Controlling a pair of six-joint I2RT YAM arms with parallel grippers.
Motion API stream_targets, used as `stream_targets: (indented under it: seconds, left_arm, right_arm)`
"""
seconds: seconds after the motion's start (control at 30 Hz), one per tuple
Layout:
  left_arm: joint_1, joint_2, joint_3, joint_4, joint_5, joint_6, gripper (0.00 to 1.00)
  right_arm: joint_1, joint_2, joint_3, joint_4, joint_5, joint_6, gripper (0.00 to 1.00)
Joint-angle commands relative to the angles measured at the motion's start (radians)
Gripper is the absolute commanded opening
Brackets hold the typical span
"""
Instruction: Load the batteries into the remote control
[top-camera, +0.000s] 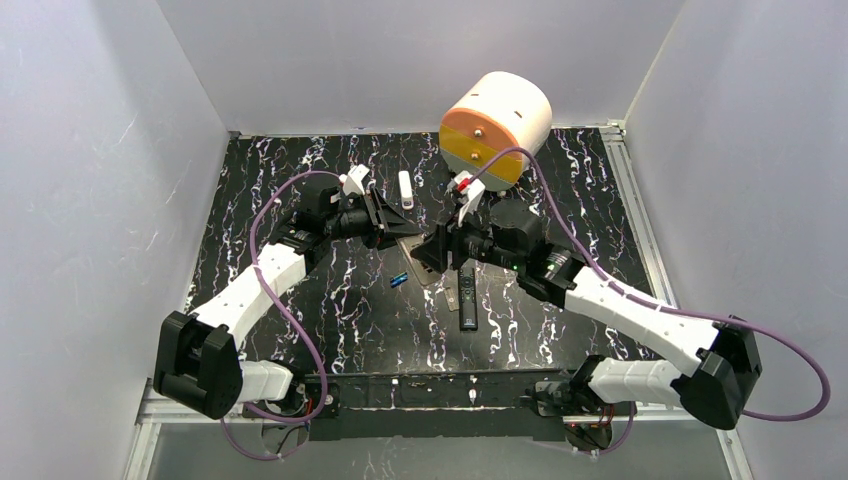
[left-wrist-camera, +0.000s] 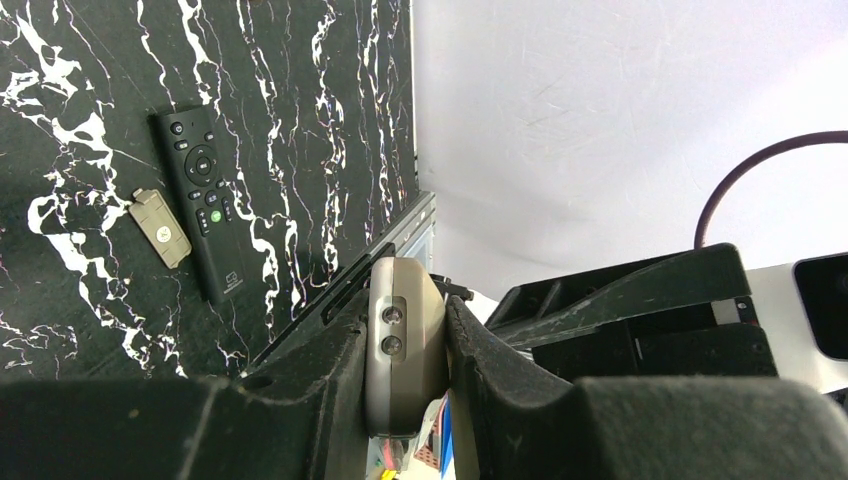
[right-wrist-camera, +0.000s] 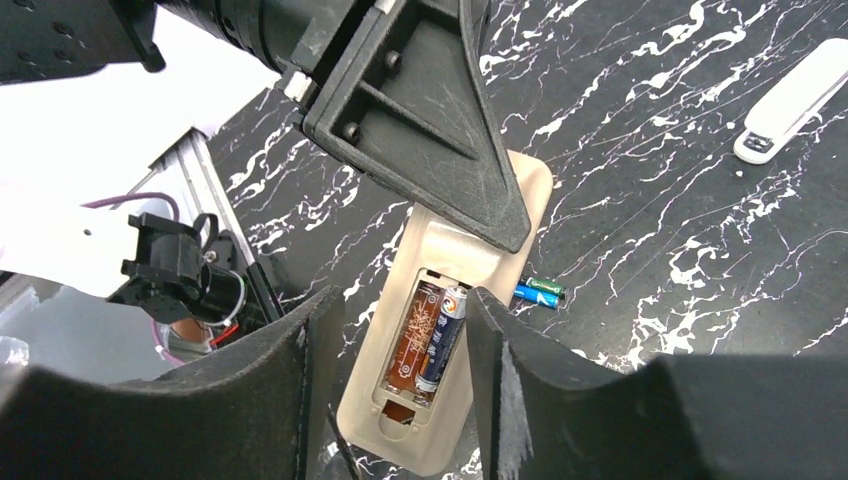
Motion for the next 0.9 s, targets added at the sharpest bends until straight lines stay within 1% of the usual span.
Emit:
stream_targets:
  seconds: [0.0, 0.2, 0.27, 0.3, 0.33, 0.37, 0.4, 0.47, 0.53, 0.7, 0.8, 0.87]
  left_arm:
    - [-0.001, -0.006, 0.042, 0.006, 0.027, 0.011, 0.0]
    - [-0.002, -0.01, 0.043, 0.002, 0.02, 0.028, 0.0]
    - [-0.002, -0.015, 0.043, 0.002, 0.013, 0.035, 0.0]
    - [-0.002, -0.017, 0.041, 0.005, 0.011, 0.036, 0.0]
    - [-0.002, -0.023, 0.039, 0.009, 0.007, 0.036, 0.0]
    - [-0.002, -0.025, 0.039, 0.01, 0.0, 0.038, 0.0]
    - [-0.002, -0.027, 0.04, 0.01, -0.004, 0.04, 0.0]
    - [-0.001, -0.03, 0.042, 0.012, -0.017, 0.041, 0.0]
    - [-0.002, -0.032, 0.043, 0.013, -0.026, 0.039, 0.0]
    - [-0.001, -0.038, 0.048, 0.02, -0.044, 0.048, 0.0]
    - [-0.001, -0.033, 0.06, 0.018, -0.05, 0.062, 0.0]
    - [-0.002, -0.029, 0.066, 0.017, -0.051, 0.064, 0.0]
  right_arm:
    - [0.001, -0.057, 0.007, 0.076, 0.045, 0.084, 0.6]
    - [0.001, -0.073, 0.001, 0.086, 0.101, 0.172, 0.7]
    - [0.001, -0.079, -0.013, 0.09, 0.149, 0.233, 0.74]
    - [0.001, -0.084, -0.024, 0.082, 0.21, 0.274, 0.77]
    - [0.0, -0.093, -0.04, 0.057, 0.285, 0.323, 0.84]
    - [0.001, -0.106, -0.059, 0.027, 0.375, 0.406, 0.93]
    - [0.0, -0.123, -0.096, 0.03, 0.452, 0.483, 0.98]
    - [-0.001, -0.17, -0.203, 0.109, 0.517, 0.6, 0.99]
    - [-0.001, -0.208, -0.27, 0.18, 0.537, 0.706, 0.99]
    - [-0.001, -0.214, -0.32, 0.225, 0.5, 0.929, 0.99]
    - [0.0, -0.213, -0.377, 0.327, 0.465, 1.078, 0.99]
    - [-0.002, -0.209, -0.404, 0.38, 0.458, 1.146, 0.99]
